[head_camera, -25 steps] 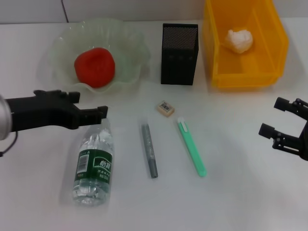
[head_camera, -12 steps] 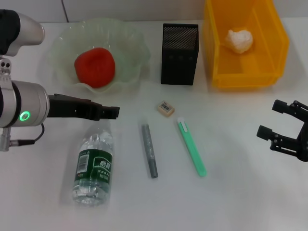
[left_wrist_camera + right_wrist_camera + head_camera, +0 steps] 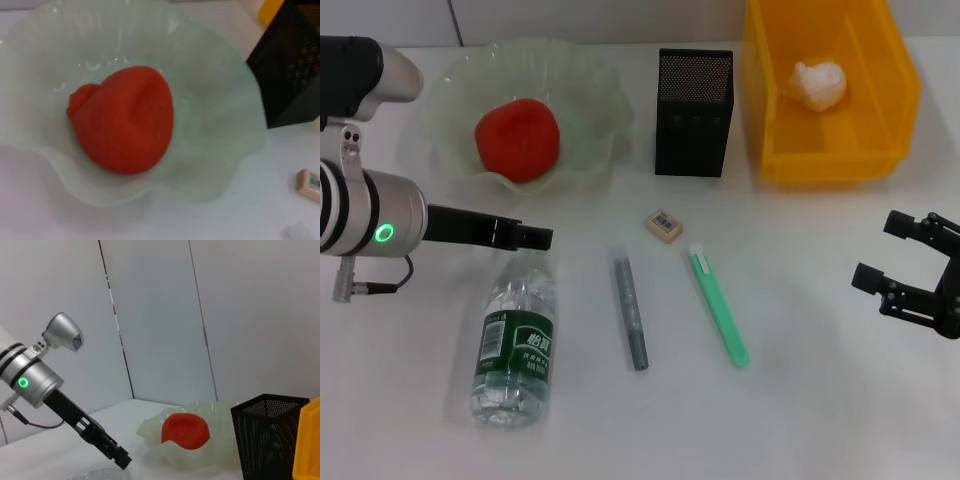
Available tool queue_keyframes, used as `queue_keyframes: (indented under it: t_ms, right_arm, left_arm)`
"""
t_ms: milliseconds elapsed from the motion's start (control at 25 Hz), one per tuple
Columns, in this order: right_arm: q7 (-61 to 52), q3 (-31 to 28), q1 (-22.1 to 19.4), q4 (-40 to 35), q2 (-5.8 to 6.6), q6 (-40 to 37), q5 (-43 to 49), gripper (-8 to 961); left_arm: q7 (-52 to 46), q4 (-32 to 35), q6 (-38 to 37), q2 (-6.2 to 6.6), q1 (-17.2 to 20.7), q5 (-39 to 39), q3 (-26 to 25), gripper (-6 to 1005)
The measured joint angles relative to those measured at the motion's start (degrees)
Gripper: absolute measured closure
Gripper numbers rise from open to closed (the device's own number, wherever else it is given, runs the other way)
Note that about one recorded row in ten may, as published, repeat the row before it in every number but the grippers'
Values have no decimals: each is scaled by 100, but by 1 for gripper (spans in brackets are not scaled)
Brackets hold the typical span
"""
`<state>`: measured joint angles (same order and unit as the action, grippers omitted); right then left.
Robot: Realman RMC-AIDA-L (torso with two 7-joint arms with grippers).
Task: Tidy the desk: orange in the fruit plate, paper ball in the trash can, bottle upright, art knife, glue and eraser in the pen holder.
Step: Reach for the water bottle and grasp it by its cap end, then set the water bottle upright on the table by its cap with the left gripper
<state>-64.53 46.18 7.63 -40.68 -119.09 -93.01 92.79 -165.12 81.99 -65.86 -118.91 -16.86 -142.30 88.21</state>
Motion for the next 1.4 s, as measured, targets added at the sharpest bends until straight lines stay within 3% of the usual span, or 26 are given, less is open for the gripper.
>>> queue_keyframes:
  t_ms: [320,600,920,1080,1400]
  right_arm:
    - [-30,1,38,-1,0,-4,0,107]
    - [-33,4,56,24,0,-5,0,107]
    - [-49,0,61,34,0,0,40,108]
    - [-54,-3,64,34,0,3,48,108]
    - [-112,-5,62,34,0,3,54,108]
  left_arm:
    - [8,-576,100,6,-313,0,-6,189]
    - [17,-658,56,5,-404,1,7,189]
    - [128,-759,-23,22,-483,-17,33,314]
    - [257,-809,-66,25,-548,-38,59,496]
    - [970,-257,-191,19,-365,-6,99,533]
